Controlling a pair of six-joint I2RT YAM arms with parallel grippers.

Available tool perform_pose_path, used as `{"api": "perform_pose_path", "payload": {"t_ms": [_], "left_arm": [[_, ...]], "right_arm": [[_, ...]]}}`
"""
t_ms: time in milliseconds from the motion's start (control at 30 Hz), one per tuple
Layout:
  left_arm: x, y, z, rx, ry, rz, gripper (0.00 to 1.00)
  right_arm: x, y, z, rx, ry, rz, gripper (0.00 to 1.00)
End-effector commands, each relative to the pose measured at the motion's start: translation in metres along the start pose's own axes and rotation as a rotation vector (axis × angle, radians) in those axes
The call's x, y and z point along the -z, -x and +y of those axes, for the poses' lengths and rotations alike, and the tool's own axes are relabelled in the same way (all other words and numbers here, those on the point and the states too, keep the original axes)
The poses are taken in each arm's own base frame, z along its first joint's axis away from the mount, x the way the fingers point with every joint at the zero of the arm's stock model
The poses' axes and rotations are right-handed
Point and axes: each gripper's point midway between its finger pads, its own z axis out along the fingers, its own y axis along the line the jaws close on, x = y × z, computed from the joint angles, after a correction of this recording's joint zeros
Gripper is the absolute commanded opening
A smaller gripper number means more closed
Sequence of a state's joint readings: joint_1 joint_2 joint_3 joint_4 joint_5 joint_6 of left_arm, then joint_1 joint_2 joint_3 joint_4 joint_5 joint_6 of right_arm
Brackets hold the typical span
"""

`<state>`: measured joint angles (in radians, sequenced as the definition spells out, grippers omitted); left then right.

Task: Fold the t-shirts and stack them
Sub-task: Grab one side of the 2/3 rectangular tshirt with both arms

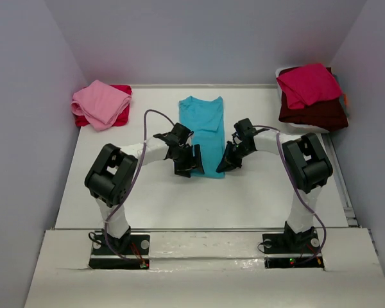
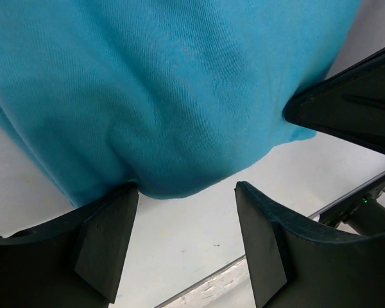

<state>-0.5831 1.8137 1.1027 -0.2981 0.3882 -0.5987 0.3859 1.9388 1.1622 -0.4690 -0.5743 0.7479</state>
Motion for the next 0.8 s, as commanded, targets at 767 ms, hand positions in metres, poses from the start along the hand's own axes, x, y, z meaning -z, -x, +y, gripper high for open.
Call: {"api": "perform_pose_path", "payload": {"t_ms": [767], "left_arm": [[0.022, -0.01, 0.044, -0.021, 0.219, -0.026, 0.76]], "right_arm": [[0.005, 0.001, -0.014, 0.039, -0.085, -0.047, 0.16]]}}
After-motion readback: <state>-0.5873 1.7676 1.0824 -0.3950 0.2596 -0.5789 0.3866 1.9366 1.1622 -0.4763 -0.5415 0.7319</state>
